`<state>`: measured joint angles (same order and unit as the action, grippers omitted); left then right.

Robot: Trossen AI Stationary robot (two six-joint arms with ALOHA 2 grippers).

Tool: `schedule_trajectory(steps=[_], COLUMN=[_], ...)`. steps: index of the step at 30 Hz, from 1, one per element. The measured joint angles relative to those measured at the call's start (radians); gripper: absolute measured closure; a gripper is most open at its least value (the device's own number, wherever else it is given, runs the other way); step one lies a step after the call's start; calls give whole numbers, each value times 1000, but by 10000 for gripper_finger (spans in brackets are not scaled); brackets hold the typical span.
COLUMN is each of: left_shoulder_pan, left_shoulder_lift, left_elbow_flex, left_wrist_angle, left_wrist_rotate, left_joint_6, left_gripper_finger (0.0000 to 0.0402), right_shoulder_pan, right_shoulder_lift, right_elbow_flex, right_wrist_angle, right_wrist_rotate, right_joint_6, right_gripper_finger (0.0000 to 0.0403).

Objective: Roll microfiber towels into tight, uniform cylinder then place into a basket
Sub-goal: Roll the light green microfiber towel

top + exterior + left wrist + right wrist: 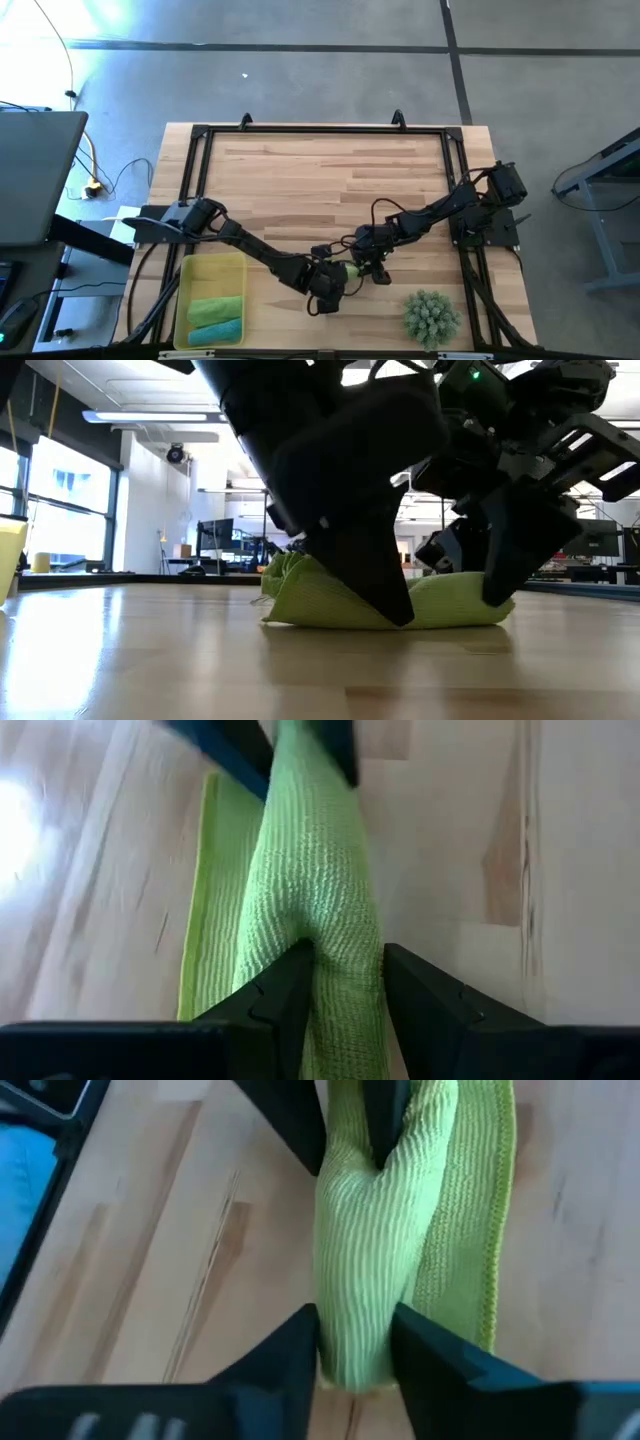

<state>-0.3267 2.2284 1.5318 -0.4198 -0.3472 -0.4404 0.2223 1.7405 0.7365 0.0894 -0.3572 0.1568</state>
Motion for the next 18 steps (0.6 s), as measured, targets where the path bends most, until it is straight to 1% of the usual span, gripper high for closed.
schedule_trajectory(steps=[3, 6, 9, 11, 14, 18], left_shoulder_pan=[1, 1, 1, 1, 13, 23], left_shoulder_lift=[1, 2, 2, 2, 2, 1], left_elbow_flex=[0, -1, -2, -2, -2, -2], left_wrist_angle=[-13, -16, -21, -21, -20, -20], left_wrist_rotate=[34, 49, 55, 57, 69, 77], left_joint_6=[-110, -185, -245, -285, -328, -346], left_gripper_finger=[284, 284, 284, 284, 284, 284], right_shoulder_pan=[0, 0, 9, 33, 102, 206], right_shoulder_lift=[-36, -95, -163, -204, -230, -213], right_elbow_flex=[-1, -2, -2, -2, -1, 0], right_wrist_angle=[-30, -96, -188, -213, -178, -115], right_wrist_rotate=[1, 22, 102, 170, 245, 348], right_joint_6=[-54, -113, -141, -177, -285, -443], right_gripper_finger=[257, 238, 236, 239, 246, 252])
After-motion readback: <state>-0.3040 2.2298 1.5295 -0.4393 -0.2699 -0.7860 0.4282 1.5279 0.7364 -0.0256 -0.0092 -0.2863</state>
